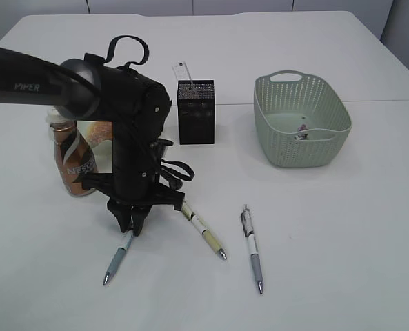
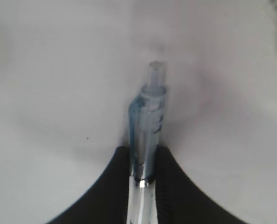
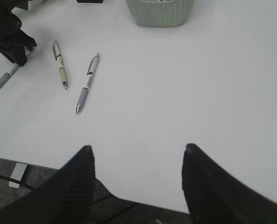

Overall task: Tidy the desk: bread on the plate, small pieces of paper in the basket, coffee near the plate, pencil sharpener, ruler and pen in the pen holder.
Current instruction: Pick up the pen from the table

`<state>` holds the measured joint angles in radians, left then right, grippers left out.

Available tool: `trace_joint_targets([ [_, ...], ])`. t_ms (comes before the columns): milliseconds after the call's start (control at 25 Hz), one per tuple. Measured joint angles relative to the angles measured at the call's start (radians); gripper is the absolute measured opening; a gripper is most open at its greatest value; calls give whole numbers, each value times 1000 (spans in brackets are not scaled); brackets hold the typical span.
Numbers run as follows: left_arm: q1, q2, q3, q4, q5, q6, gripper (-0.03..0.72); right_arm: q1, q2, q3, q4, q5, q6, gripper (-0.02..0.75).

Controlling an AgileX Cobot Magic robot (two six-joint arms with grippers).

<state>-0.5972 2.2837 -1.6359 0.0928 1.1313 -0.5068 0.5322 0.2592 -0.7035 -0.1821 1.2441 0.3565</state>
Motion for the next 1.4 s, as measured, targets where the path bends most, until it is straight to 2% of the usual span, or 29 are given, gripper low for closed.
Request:
trace_joint_targets([
  [160, 0, 5, -18, 0, 18, 21, 83, 0, 0, 0, -2, 0, 0, 464],
  [520, 0, 15, -193, -4, 66, 37, 83, 0, 0, 0, 0, 0, 3, 464],
  [920, 0, 15, -309, -4, 86, 39, 83, 0, 0, 0, 0, 0, 3, 464],
  [1200, -10, 15, -361, 137, 81, 39, 83, 0, 0, 0, 0, 0, 3, 464],
  [1400, -30, -7, -361, 153, -42, 23, 83, 0, 0, 0, 0, 0, 3, 464],
])
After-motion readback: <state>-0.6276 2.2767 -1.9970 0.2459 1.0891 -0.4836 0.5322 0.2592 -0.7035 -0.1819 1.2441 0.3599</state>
